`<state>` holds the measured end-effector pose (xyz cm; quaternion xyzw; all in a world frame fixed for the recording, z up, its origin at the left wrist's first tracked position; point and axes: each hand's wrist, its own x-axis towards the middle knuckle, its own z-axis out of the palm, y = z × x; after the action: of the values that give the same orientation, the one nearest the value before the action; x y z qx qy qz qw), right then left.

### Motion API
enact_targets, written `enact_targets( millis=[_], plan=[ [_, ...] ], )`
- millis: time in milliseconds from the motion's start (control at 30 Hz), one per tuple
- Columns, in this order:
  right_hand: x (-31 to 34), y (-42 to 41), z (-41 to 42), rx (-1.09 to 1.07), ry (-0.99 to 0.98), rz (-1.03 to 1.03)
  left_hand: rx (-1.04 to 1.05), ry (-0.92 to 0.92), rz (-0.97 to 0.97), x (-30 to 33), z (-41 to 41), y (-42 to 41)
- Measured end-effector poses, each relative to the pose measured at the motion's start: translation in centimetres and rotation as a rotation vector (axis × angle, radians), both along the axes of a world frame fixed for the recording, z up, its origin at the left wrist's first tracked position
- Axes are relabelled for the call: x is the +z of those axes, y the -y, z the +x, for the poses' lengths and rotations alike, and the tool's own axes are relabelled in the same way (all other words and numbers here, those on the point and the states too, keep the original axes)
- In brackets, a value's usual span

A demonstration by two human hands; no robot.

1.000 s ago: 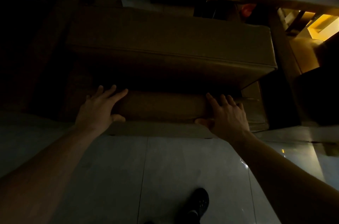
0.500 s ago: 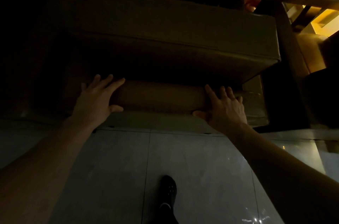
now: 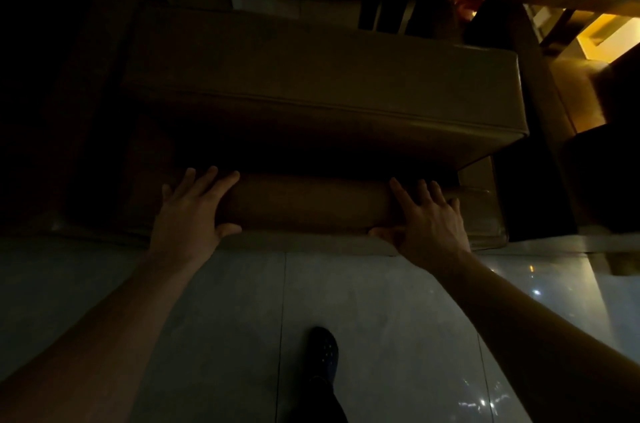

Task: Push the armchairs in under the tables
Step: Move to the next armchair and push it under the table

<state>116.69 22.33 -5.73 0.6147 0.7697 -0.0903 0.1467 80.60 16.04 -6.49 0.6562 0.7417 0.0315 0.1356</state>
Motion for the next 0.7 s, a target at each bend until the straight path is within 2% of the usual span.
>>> enact_targets(
  millis=[467,700],
  plan=[
    [-0.9,-0.6,-0.1,-0.060,-0.062,-0.095,-0.093,-0.061,-0.008,0.3,-0.7,-0.4],
    [-1.0,0.5,-0.7,-0.133,-0.069,-0.050,-0.114,-0.077,0.012,-0.1,-1.1,0.0]
  ],
)
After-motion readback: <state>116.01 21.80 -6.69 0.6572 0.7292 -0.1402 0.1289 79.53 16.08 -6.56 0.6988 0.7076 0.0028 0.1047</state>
